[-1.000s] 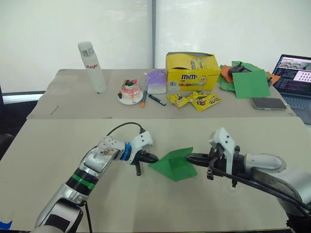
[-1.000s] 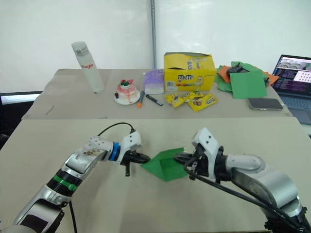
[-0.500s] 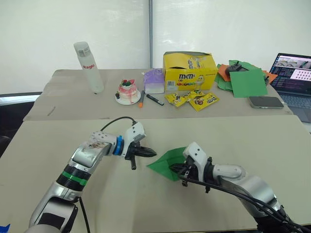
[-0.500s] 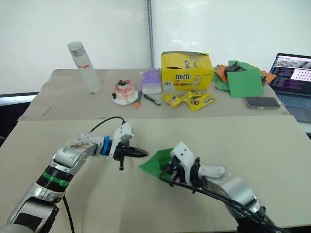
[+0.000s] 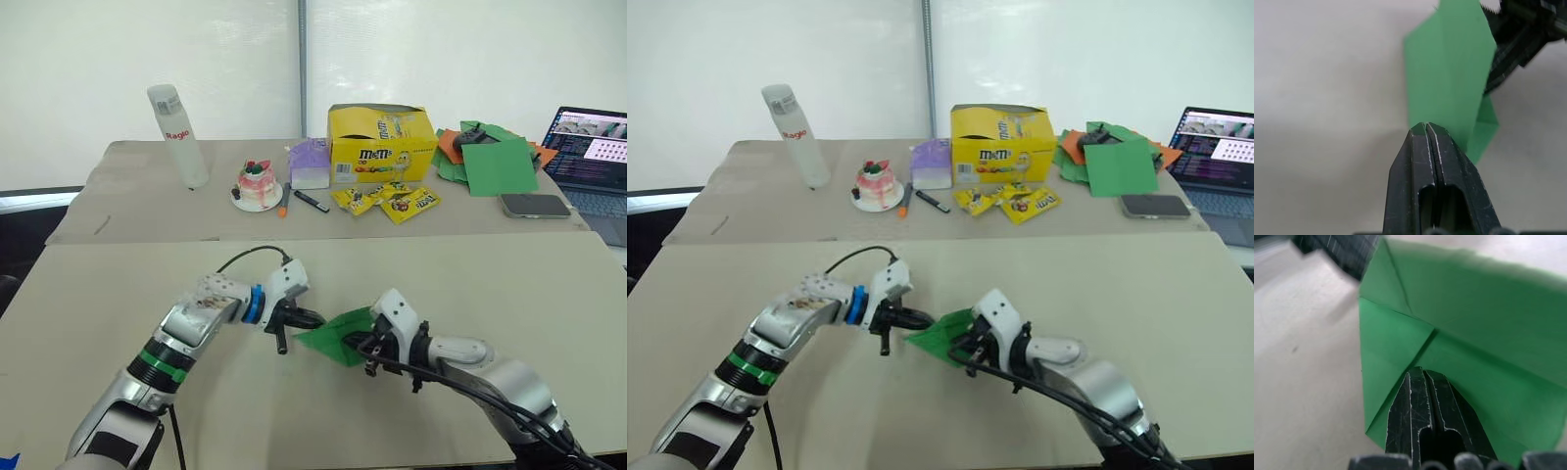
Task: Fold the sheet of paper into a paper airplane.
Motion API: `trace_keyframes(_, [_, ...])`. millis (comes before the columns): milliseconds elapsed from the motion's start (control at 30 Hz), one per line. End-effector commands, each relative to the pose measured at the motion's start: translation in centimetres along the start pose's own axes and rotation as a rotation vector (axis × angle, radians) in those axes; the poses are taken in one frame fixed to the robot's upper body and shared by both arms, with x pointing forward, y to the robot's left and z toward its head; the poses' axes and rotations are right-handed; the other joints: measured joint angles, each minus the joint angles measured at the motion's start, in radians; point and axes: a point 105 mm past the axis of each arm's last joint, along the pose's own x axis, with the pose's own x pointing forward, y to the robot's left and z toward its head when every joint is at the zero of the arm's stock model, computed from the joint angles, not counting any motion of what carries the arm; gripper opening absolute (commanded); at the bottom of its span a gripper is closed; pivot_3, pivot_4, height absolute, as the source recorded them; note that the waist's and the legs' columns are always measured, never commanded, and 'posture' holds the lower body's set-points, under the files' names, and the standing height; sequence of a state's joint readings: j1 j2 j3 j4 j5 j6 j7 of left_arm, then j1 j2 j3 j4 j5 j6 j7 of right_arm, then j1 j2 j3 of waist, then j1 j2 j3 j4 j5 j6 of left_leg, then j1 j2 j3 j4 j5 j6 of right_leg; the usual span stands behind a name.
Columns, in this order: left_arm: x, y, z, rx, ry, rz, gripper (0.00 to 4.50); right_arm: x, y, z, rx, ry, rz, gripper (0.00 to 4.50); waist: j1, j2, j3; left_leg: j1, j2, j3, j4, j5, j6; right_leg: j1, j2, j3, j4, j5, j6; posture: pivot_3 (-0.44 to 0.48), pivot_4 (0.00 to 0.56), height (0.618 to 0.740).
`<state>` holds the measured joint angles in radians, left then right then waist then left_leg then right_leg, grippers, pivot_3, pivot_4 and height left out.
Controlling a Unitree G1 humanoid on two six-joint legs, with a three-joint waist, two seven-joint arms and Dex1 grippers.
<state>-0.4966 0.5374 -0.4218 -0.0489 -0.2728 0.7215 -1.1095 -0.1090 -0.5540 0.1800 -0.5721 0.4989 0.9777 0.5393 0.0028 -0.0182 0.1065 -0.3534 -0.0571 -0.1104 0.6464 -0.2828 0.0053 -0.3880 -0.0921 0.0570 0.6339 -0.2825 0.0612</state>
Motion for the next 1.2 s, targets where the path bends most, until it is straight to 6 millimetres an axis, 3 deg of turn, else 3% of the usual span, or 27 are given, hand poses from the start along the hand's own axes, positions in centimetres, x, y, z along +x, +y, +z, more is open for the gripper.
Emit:
trace_keyframes(33, [-0.1,-0.2,0.0,0.063,0.03,0.006,0.03,-3.7,0.5,4.4,-0.048,-0.116,0.035,0.0,0.002,0.0,0.0,0.0,0.0,0.0,0.0,0.0,0.0,0.0,0.0,0.0,0.0,0.0,0.0,0.0,0.15,0.74])
trace_keyframes(100, [-0.1,-0.1,-0.2,0.07,0.041,0.007,0.03,-5.4,0.8,5.5,-0.049,-0.134,0.067,0.0,0.005,0.0,0.0,0.0,0.0,0.0,0.0,0.0,0.0,0.001,0.0,0.0,-0.001,0.0,0.0,0.0,0.15,0.74])
trace_keyframes(233, [0.0,0.2,-0.3,0.082,0.045,0.017,0.03,-8.2,0.9,5.2,-0.073,-0.063,0.102,0.0,0.012,0.0,0.0,0.0,0.001,0.0,0.0,-0.001,0.002,0.002,0.0,-0.001,-0.003,0.0,0.0,0.0,0.15,0.74])
trace_keyframes(400, [0.2,0.5,-0.6,0.125,0.065,0.024,0.03,-6.9,-1.4,2.8,-0.306,0.056,0.001,0.0,0.008,0.0,0.0,0.001,0.001,0.002,0.0,-0.001,0.002,0.002,0.0,0.0,-0.002,0.0,0.0,0.0,0.15,0.74])
trace_keyframes(567, [0.1,0.6,-0.7,0.141,0.067,0.029,0.03,-5.9,-2.9,1.4,-0.485,0.083,0.027,0.0,0.007,0.0,0.0,0.001,0.0,0.003,0.002,-0.001,0.002,0.002,0.0,-0.001,-0.001,0.0,0.0,0.0,0.15,0.74])
trace_keyframes(600, [0.1,0.6,-0.7,0.142,0.067,0.03,0.0,-5.9,-3.3,1.1,-0.531,0.096,0.035,0.58,0.008,0.0,0.0,0.001,0.0,0.003,0.002,-0.001,0.002,0.002,0.0,-0.001,-0.002,0.0,0.0,0.0,0.15,0.74])
trace_keyframes(733, [0.1,0.4,-1.0,0.146,0.067,0.033,0.0,-6.1,-4.6,0.4,-0.708,0.133,0.066,1.82,0.008,0.0,0.0,0.001,0.001,0.003,0.002,-0.001,0.002,0.002,0.0,-0.001,-0.002,0.0,0.0,0.0,0.15,0.74])
trace_keyframes(1100, [0.3,0.6,-0.4,0.176,0.012,0.05,0.0,-3.5,-4.6,1.5,-0.96,-0.009,0.122,1.82,0.011,0.0,0.0,0.001,0.001,0.003,0.002,-0.001,0.001,0.002,0.0,0.0,-0.001,0.0,0.0,0.0,0.15,0.74])
trace_keyframes(1200, [0.2,1.1,-0.1,0.198,0.005,0.068,0.0,-3.3,-4.2,1.5,-0.966,-0.025,0.155,1.04,0.011,0.0,0.0,0.001,0.0,0.003,0.003,-0.001,0.001,0.002,0.0,0.0,-0.001,0.0,0.0,0.0,0.15,0.74])
